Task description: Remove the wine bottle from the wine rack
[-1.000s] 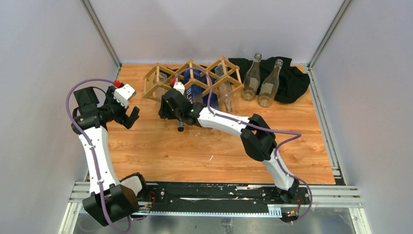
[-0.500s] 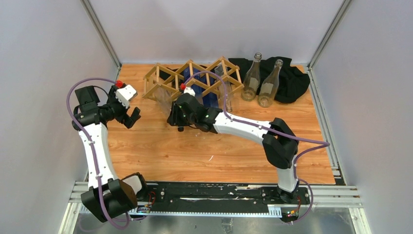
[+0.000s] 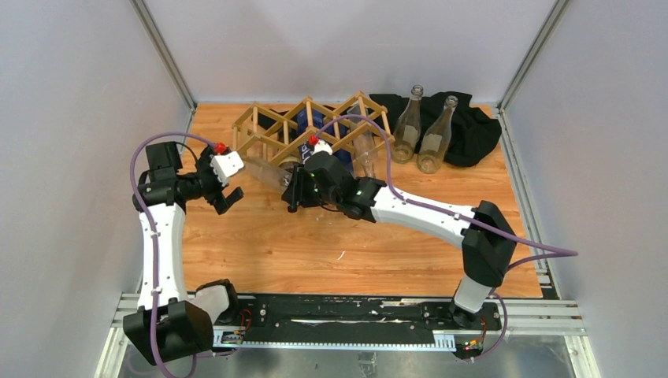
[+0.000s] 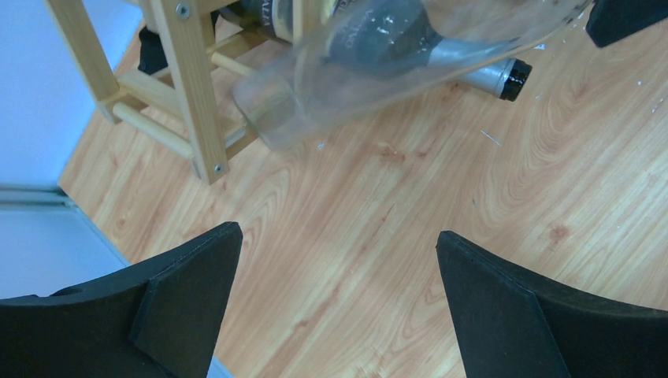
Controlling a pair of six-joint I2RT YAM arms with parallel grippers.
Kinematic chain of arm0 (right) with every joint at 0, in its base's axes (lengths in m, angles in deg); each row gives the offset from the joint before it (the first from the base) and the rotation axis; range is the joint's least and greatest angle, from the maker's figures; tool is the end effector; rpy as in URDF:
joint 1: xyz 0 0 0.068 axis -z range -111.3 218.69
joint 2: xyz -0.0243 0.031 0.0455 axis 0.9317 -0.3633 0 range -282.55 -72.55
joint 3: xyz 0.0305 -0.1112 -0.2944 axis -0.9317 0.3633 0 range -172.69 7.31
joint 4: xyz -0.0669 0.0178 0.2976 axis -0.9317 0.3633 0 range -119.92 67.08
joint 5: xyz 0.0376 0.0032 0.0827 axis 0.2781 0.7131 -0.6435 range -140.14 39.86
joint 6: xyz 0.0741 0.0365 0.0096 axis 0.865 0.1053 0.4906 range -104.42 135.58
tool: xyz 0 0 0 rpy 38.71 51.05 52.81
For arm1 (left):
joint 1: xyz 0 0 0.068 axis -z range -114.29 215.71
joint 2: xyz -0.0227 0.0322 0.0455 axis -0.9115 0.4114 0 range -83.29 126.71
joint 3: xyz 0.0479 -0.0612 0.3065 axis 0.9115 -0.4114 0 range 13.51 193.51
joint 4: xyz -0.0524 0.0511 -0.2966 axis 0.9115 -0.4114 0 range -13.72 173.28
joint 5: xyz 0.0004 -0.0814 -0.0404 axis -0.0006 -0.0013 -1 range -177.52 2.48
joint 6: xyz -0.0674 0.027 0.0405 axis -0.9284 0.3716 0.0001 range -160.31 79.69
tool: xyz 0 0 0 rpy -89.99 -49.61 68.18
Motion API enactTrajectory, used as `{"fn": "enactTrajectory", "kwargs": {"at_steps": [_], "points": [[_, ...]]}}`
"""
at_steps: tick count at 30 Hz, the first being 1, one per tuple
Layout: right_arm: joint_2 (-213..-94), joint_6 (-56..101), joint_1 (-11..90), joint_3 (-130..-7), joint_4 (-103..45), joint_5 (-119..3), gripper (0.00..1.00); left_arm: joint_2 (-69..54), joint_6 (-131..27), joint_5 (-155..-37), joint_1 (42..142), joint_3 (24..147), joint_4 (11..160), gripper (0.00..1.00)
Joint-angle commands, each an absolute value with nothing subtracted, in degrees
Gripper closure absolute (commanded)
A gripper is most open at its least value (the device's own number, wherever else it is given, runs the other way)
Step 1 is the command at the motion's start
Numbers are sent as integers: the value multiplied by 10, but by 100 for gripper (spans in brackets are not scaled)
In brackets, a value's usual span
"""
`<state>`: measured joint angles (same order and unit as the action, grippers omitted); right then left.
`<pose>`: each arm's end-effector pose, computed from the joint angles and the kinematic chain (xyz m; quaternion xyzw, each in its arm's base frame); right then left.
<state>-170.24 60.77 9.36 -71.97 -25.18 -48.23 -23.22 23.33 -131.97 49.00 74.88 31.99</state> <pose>0.2529 0.4218 0.3265 -0.0937 0.8292 0.4271 0.3481 0.2416 0.0194 0.3512 0.4651 0.7464 -0.0673 0.4712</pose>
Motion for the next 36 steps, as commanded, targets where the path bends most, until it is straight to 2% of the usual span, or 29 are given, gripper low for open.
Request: {"fn": "enactTrajectory", "kwargs": {"at_steps": [1, 9, 20, 26, 30, 32, 36], "points": [[-1658, 583, 86, -721, -263, -515, 100, -248, 283, -1317, 504, 742, 319, 0], [-1642, 544, 95, -750, -217, -553, 100, -273, 322, -1329, 533, 722, 297, 0], [-1641, 480, 96, -772, -141, -542, 100, -282, 277, -1351, 541, 691, 256, 0], [-1614, 442, 95, -735, -104, -531, 60, -270, 261, -1373, 548, 696, 256, 0], [-1577, 345, 89, -685, -85, -595, 40, -255, 267, -1377, 550, 709, 243, 0], [-1562, 283, 82, -655, -84, -662, 16, -254, 281, -1371, 564, 709, 237, 0], [-1554, 184, 45, -614, -73, -677, 10, -243, 275, -1369, 574, 714, 236, 0]]}}
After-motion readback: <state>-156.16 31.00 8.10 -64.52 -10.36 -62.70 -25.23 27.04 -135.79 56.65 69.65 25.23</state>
